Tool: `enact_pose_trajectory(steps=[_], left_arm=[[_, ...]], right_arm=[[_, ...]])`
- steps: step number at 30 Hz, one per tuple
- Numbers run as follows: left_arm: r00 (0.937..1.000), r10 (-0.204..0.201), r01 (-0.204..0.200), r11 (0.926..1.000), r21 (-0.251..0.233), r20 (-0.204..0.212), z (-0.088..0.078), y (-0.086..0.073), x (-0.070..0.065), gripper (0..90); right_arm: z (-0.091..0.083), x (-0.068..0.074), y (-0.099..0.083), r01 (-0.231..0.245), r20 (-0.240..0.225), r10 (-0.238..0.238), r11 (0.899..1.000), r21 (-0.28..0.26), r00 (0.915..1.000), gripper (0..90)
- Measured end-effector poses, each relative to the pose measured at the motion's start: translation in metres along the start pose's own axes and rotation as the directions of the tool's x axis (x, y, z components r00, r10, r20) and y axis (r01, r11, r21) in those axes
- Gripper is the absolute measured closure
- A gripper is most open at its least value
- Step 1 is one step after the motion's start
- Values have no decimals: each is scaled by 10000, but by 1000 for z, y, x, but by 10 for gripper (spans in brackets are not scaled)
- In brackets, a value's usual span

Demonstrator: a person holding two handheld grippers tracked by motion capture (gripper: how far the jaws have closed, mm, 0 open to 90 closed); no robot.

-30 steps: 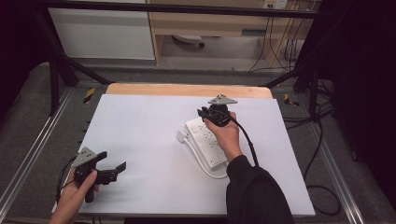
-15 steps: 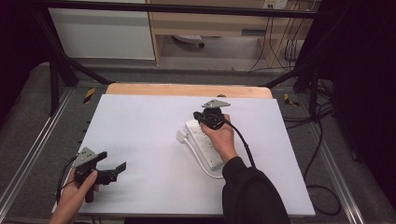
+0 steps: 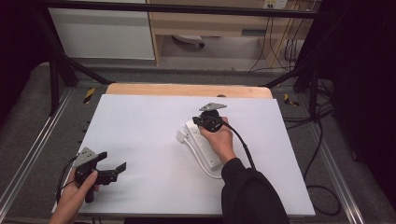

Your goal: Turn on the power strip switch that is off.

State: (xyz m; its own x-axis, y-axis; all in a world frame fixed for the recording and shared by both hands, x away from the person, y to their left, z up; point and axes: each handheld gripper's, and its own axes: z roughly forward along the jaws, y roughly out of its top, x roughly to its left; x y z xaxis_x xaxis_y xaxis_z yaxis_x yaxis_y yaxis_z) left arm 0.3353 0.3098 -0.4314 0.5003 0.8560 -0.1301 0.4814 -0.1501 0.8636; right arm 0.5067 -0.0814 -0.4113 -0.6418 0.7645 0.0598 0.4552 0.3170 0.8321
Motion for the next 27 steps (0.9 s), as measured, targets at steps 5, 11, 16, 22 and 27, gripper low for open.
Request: enact_pose_trajectory(steps=[5,11,16,22,27], left_arm=[[10000,16,-16,10000,1,-1,0,0,0,59],[10000,7,-7,10000,10,-6,0,0,0,59],[10000,29,-29,10000,15,-21,0,0,0,59],[10000,38,-38,10000,21,-21,0,0,0,60],[10000,35,-35,10000,36,-20,0,0,0,60]], right_arm=[[1,1,-5,-92,-113,96,9993,353,9999,900],[2,1,-12,-258,-157,267,9980,572,9995,900],[1,-1,-16,-313,-169,324,9974,650,9993,900],[2,-1,-20,-366,-204,381,9968,706,9991,900],[3,0,-21,-358,-226,377,9964,775,9990,900]])
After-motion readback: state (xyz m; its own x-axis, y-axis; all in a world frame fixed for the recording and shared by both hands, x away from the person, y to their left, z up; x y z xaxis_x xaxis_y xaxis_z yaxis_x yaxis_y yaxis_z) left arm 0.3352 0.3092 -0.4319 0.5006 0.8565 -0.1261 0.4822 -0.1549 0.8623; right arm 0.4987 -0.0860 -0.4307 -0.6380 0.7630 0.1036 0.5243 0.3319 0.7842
